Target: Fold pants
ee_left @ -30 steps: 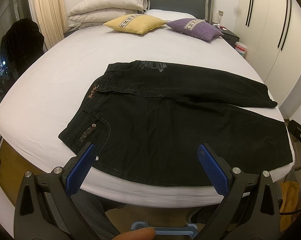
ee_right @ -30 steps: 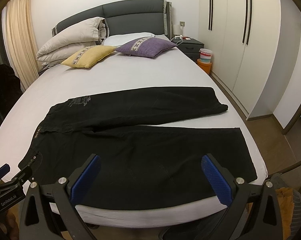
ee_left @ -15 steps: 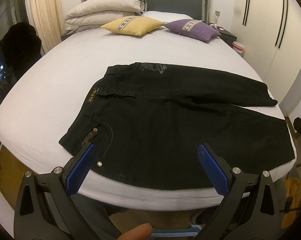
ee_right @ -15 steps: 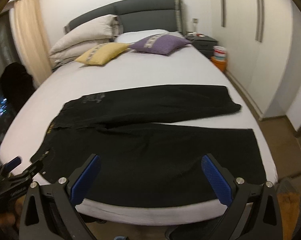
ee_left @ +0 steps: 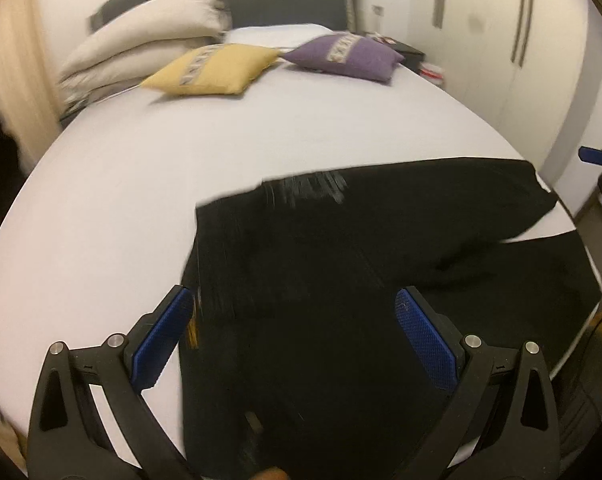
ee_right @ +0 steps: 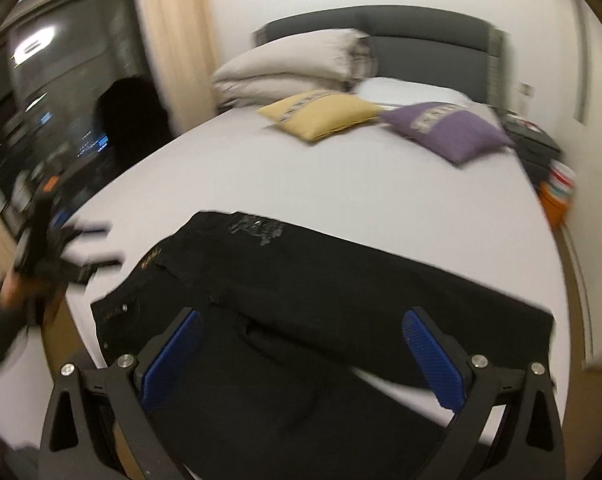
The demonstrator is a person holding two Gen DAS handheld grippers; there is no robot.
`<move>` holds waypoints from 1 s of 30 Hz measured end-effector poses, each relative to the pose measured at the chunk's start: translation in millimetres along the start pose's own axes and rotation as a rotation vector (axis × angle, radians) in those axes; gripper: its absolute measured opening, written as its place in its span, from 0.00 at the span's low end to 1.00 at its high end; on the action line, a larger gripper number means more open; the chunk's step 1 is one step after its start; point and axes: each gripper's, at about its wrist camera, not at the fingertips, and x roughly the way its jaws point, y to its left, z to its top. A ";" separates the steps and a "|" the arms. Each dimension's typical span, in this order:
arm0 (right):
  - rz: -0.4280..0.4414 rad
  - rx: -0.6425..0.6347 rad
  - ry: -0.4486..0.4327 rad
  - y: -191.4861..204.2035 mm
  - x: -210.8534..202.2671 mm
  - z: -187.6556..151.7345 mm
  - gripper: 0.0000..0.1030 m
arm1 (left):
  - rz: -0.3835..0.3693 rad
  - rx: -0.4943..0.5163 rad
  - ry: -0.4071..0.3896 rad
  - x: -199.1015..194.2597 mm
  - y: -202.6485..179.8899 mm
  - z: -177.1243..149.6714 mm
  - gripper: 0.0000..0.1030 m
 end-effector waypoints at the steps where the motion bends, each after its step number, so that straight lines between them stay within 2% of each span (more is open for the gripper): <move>1: 0.018 -0.030 0.020 -5.5 11.5 5.2 0.95 | -0.015 0.033 0.025 19.5 10.6 17.7 1.00; 3: 0.049 -0.077 0.067 -17.3 34.9 15.6 0.87 | -0.013 0.090 0.065 49.9 24.1 43.1 1.00; 6: 0.082 -0.101 0.113 -41.3 68.7 28.2 0.85 | -0.057 0.188 0.147 106.0 40.4 82.3 1.00; 9: 0.093 -0.084 0.136 -69.6 100.6 39.9 0.79 | -0.069 0.232 0.208 154.5 47.0 106.9 0.97; 11: 0.103 -0.080 0.147 -86.1 122.2 47.6 0.77 | -0.105 0.259 0.247 185.4 51.4 117.0 0.82; 14: 0.115 -0.113 0.170 -94.3 148.8 52.3 0.73 | -0.173 0.271 0.307 228.3 58.0 129.2 0.73; 18: 0.144 -0.148 0.211 -100.5 178.7 54.5 0.71 | -0.221 0.321 0.368 263.9 59.1 134.5 0.70; 21: 0.163 -0.156 0.233 -104.4 199.4 57.4 0.70 | -0.248 0.363 0.424 284.5 54.6 134.8 0.63; 26: 0.187 -0.160 0.251 -110.0 215.1 60.4 0.70 | -0.271 0.388 0.442 301.9 52.9 148.0 0.61; 27: 0.188 -0.161 0.254 -111.1 216.5 61.0 0.70 | -0.273 0.390 0.453 305.7 52.5 149.1 0.58; 28: 0.190 -0.164 0.258 -111.0 217.1 60.4 0.70 | -0.287 0.388 0.480 312.2 51.4 149.1 0.49; 30: 0.188 -0.173 0.266 -113.8 218.2 60.9 0.70 | -0.300 0.399 0.497 318.0 46.4 148.3 0.39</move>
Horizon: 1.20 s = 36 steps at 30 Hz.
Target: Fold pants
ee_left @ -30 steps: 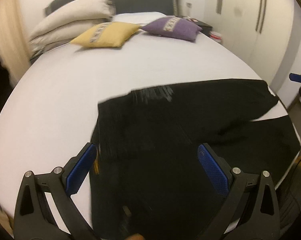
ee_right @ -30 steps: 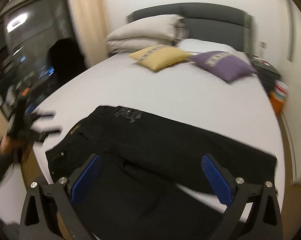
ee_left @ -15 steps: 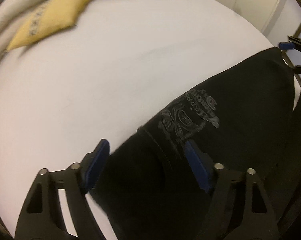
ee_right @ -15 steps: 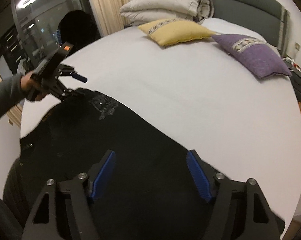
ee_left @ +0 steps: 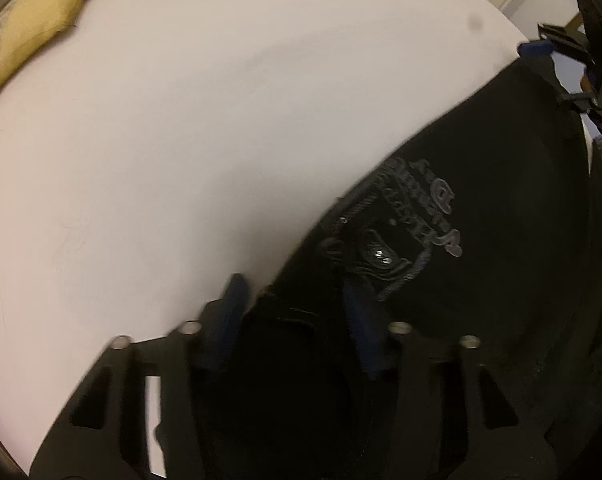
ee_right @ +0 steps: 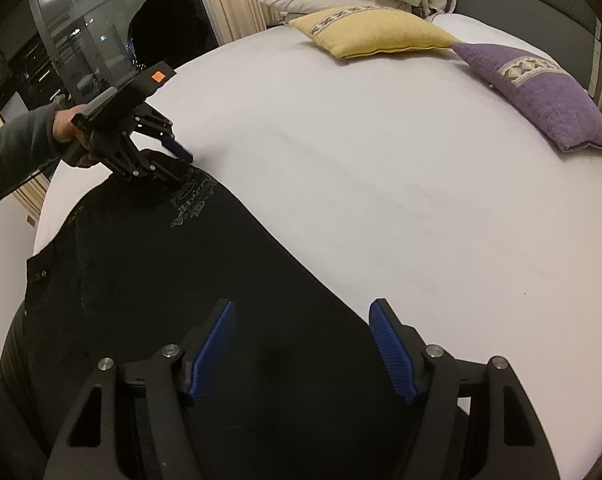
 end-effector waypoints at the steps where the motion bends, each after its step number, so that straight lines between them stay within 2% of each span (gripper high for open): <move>1: 0.001 0.000 0.003 1.6 -2.1 -1.6 0.70 | 0.001 0.010 0.000 1.5 -2.3 1.6 0.31; 2: -0.003 -0.002 0.006 0.7 -1.3 -1.2 0.70 | -0.006 0.012 -0.003 2.2 -3.6 2.6 0.23; 4: -0.013 -0.007 0.012 -0.7 0.6 1.0 0.70 | 0.003 0.023 -0.018 1.3 -7.5 2.4 0.14; 7: -0.027 -0.027 0.022 -2.4 3.5 3.8 0.67 | 0.046 0.035 -0.077 -6.2 -12.9 -1.3 0.09; 10: -0.031 -0.052 0.042 -0.2 10.6 10.2 0.62 | 0.085 0.030 -0.149 -13.3 -20.6 -9.2 0.08; 15: -0.011 -0.076 0.110 -3.4 34.5 20.4 0.46 | 0.171 0.046 -0.249 -30.6 -35.7 -26.1 0.07; 19: -0.009 -0.096 0.131 -6.2 44.9 29.0 0.45 | 0.291 0.110 -0.338 -47.4 -55.3 -46.7 0.07; 22: 0.023 -0.108 0.123 -6.0 46.2 37.5 0.45 | 0.336 0.132 -0.409 -63.8 -76.1 -65.5 0.07; 24: 0.038 -0.134 0.147 -3.0 51.0 40.2 0.45 | 0.364 0.151 -0.436 -68.9 -81.3 -72.9 0.07; 28: 0.040 -0.157 0.230 -3.5 68.0 42.4 0.45 | 0.385 0.165 -0.473 -72.8 -87.1 -83.6 0.07; 29: 0.043 -0.159 0.239 -5.1 70.0 44.2 0.43 | 0.384 0.166 -0.481 -74.3 -88.9 -85.2 0.07; 30: 0.050 -0.161 0.244 -6.3 71.0 45.9 0.34 | 0.385 0.166 -0.484 -74.1 -88.2 -85.6 0.07; 32: 0.055 -0.181 0.248 -7.2 71.4 49.1 0.29 | 0.382 0.174 -0.500 -76.7 -95.5 -96.8 0.07; 34: 0.038 -0.197 0.248 -9.9 71.4 53.1 0.29 | 0.388 0.191 -0.520 -82.9 -105.9 -106.4 0.07; 35: 0.030 -0.197 0.241 -13.0 70.6 56.4 0.31 | 0.397 0.197 -0.527 -85.4 -110.7 -110.8 0.07; 36: 0.031 -0.184 0.228 -18.4 68.8 61.4 0.38 | 0.404 0.202 -0.531 -86.6 -113.2 -113.4 0.07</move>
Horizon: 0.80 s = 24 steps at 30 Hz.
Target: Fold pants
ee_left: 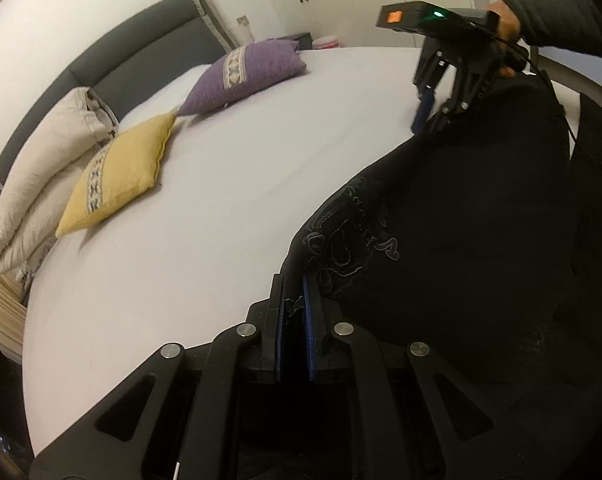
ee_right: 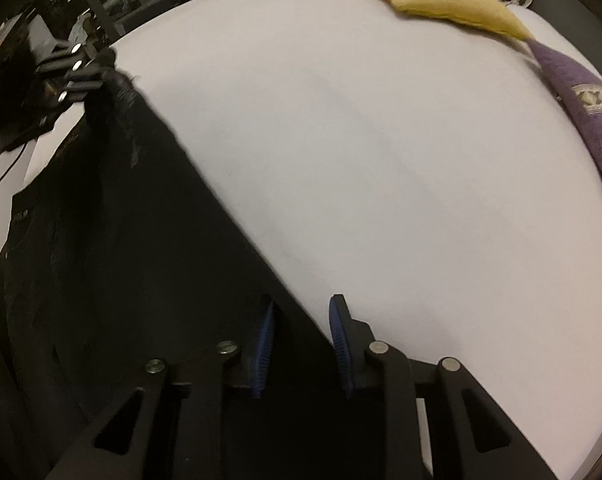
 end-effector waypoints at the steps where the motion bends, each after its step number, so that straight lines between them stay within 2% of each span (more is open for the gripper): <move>1: 0.007 0.008 -0.002 -2.5 -1.2 1.4 0.41 | 0.004 0.002 -0.002 3.7 2.1 -0.8 0.07; 3: 0.007 -0.014 0.008 -7.0 -0.3 6.2 0.48 | 0.009 0.002 -0.010 -0.3 -1.2 -4.1 0.07; 10: 0.044 -0.053 0.069 -22.4 20.3 25.8 0.49 | 0.036 0.014 -0.055 -17.2 -10.5 -10.7 0.07; 11: 0.049 -0.058 0.082 -26.6 24.9 30.5 0.45 | 0.036 0.015 -0.060 -17.4 -10.2 -10.4 0.07; 12: 0.054 -0.061 0.087 -27.6 27.1 32.9 0.34 | 0.035 0.015 -0.064 -19.0 -11.9 -11.3 0.07; 13: 0.068 -0.063 0.087 -28.9 28.1 35.4 0.32 | 0.034 0.016 -0.068 -20.1 -13.4 -11.5 0.07; 15: 0.079 -0.077 0.090 -30.3 28.5 37.8 0.19 | 0.040 0.018 -0.077 -23.0 -14.9 -11.7 0.07; 17: 0.072 -0.095 0.092 -32.3 27.5 41.4 0.11 | 0.044 0.013 -0.078 -23.9 -14.3 -11.2 0.07; 24: -0.061 -0.156 -0.015 -26.5 -10.4 48.3 0.04 | 0.073 -0.038 -0.072 -27.8 -6.1 -9.4 0.07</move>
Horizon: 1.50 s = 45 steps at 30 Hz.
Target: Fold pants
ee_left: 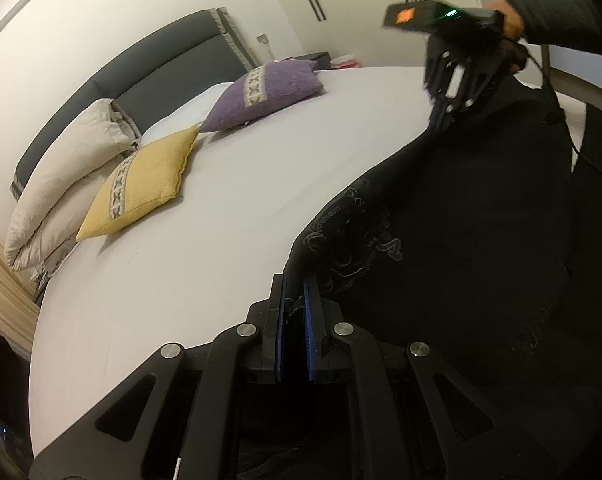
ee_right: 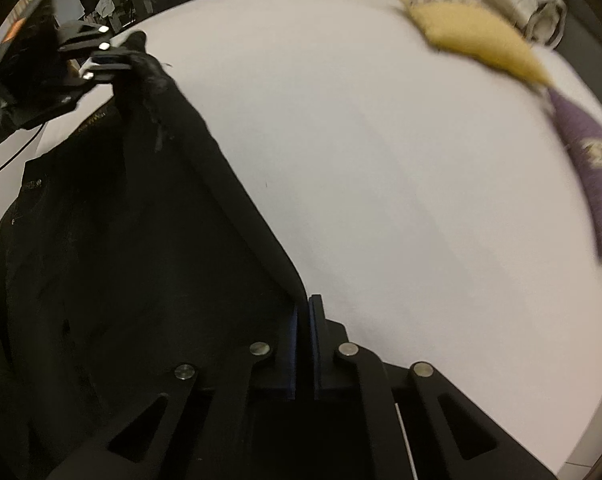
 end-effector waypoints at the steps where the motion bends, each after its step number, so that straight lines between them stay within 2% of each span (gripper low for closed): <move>1: -0.022 -0.002 -0.015 2.1 -4.3 1.5 0.04 | 0.005 -0.005 -0.003 -2.5 0.2 1.5 0.07; 4: -0.119 -0.006 -0.054 24.2 -16.7 8.7 0.03 | 0.016 -0.016 -0.011 -11.5 -1.0 4.4 0.07; 9: -0.241 0.005 -0.083 36.0 -25.7 13.0 0.03 | 0.027 -0.029 -0.019 -33.8 -2.3 10.6 0.07; 11: -0.291 -0.006 -0.086 55.1 -35.5 19.4 0.03 | 0.029 -0.026 -0.024 -47.2 -5.7 12.1 0.07; 12: -0.310 -0.009 -0.090 66.1 -44.3 7.5 0.03 | 0.029 -0.026 -0.027 -54.4 -8.0 12.5 0.07; 14: -0.360 -0.018 -0.102 81.3 -57.7 9.6 0.03 | 0.029 -0.025 -0.037 -72.3 -14.3 12.1 0.07; 15: -0.396 -0.036 -0.103 96.1 -63.9 -0.4 0.03 | 0.028 -0.028 -0.043 -81.4 -17.5 11.5 0.07; 16: -0.432 -0.060 -0.101 137.8 -67.4 -17.9 0.03 | 0.024 -0.032 -0.049 -93.5 -22.6 10.1 0.07; 18: -0.486 -0.099 -0.092 179.3 -77.1 -35.1 0.03 | 0.022 -0.021 -0.055 -113.0 -33.9 4.9 0.07; 24: -0.491 -0.056 -0.123 270.9 -93.7 -89.8 0.03 | -0.030 -0.018 -0.040 -173.7 -86.8 -36.1 0.07; 28: -0.509 -0.043 -0.085 340.7 -79.6 -125.7 0.03 | -0.046 -0.010 0.013 -192.6 -132.3 -73.0 0.07; 31: -0.520 -0.050 -0.039 376.4 -55.3 -145.3 0.03 | -0.058 -0.034 0.064 -194.9 -157.7 -105.0 0.07; 34: -0.533 -0.074 -0.003 404.9 -35.6 -155.8 0.03 | -0.059 -0.061 0.095 -201.1 -178.0 -132.8 0.07; 38: -0.548 -0.093 0.029 422.3 -22.9 -160.9 0.03 | -0.051 -0.044 0.107 -219.3 -204.9 -155.9 0.07; 45: -0.610 -0.142 0.045 450.9 -25.0 -162.7 0.03 | -0.037 -0.050 0.108 -238.3 -214.8 -174.1 0.07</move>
